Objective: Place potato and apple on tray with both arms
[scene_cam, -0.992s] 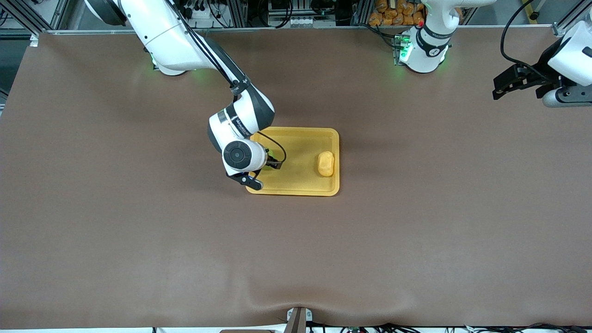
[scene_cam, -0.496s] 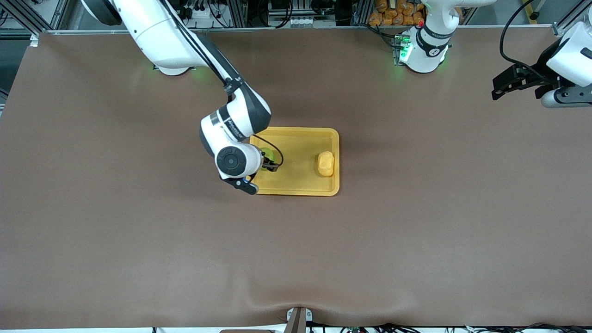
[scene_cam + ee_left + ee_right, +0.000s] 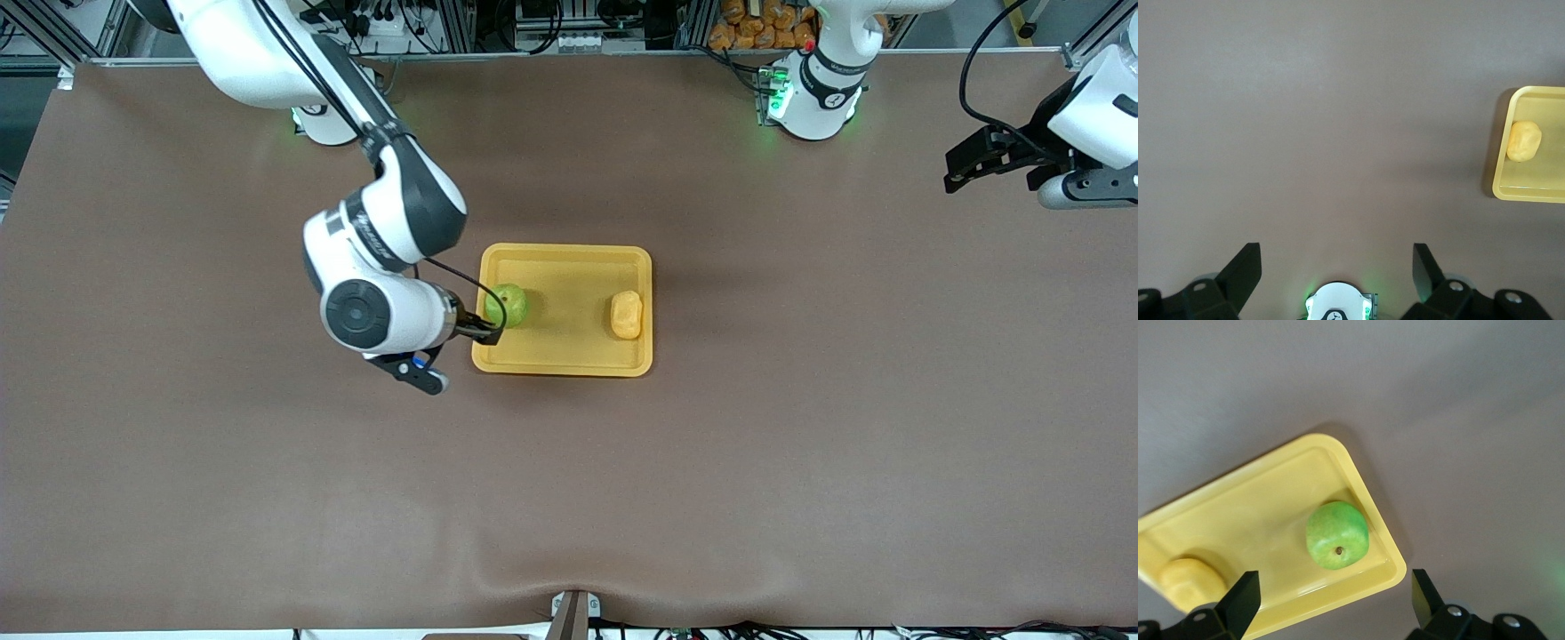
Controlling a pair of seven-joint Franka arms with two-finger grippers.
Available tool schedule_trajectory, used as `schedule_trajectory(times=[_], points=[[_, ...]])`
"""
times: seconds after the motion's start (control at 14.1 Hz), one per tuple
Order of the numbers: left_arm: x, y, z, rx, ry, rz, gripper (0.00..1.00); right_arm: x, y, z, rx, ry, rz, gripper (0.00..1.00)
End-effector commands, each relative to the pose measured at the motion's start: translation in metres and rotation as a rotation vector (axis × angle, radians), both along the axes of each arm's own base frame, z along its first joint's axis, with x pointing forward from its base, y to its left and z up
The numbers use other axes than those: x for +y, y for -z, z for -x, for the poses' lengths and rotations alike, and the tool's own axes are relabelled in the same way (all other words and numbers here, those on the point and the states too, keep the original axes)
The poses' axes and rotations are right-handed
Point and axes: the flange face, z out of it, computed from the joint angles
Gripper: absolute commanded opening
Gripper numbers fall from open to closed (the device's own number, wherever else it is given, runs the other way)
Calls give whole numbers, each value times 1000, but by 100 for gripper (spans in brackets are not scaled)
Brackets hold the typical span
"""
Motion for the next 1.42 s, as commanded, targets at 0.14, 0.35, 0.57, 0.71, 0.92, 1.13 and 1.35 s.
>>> schedule_trajectory(times=[0.14, 0.35, 0.57, 0.71, 0.92, 1.13, 1.35], points=[[-4, -1, 3, -6, 26, 17, 100, -70, -63, -34, 8, 59, -16, 100], [-4, -1, 3, -8, 26, 17, 100, -122, -73, -49, 24, 88, -28, 100], [-4, -2, 3, -8, 24, 18, 100, -160, -107, -49, -9, 108, -19, 100], [-4, -3, 4, -9, 26, 19, 100, -175, -130, -43, -47, 38, 8, 100], [-5, -4, 3, -15, 26, 19, 100, -204, -155, -36, -69, -15, 33, 100], [-5, -3, 2, -17, 26, 20, 100, -221, -184, -24, -113, -183, 44, 100], [-5, -3, 2, -17, 26, 20, 100, -240, -207, -12, -118, -180, 62, 100]])
